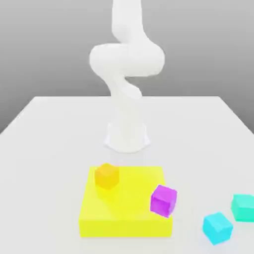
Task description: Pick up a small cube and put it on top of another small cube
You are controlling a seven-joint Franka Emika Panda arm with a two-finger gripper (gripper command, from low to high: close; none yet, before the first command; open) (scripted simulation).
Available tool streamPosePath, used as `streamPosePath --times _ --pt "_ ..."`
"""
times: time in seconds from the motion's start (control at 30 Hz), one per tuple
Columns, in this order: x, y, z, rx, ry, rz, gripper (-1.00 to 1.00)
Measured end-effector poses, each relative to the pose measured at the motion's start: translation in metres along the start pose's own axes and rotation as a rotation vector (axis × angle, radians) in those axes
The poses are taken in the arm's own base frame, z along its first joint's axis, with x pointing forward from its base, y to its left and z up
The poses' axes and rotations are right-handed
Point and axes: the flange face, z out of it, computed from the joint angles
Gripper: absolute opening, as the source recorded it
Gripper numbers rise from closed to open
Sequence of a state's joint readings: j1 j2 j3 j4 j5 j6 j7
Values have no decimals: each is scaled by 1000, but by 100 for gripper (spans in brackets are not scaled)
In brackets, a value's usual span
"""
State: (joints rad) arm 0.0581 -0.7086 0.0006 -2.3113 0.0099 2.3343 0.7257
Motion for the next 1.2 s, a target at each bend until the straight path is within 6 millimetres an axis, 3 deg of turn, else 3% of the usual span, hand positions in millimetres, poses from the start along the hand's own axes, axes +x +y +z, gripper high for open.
streamPosePath --times 0.13,0.27,0.43,0.57,0.67,0.87,1.03,1.07,1.2 --pt "-34 -26 79 -17 -132 -187 0" --pt "-83 -47 149 -28 -255 -372 0" --pt "-162 -61 227 -38 -404 -611 0" --pt "-239 -63 278 -38 -520 -813 0" --pt "-306 -59 307 -33 -607 -979 0" --pt "-412 -16 361 -46 -763 -1254 0" --pt "-455 15 407 -45 -787 -1298 0" --pt "-459 19 413 -45 -788 -1299 -100" --pt "-459 19 413 -46 -788 -1299 -100"
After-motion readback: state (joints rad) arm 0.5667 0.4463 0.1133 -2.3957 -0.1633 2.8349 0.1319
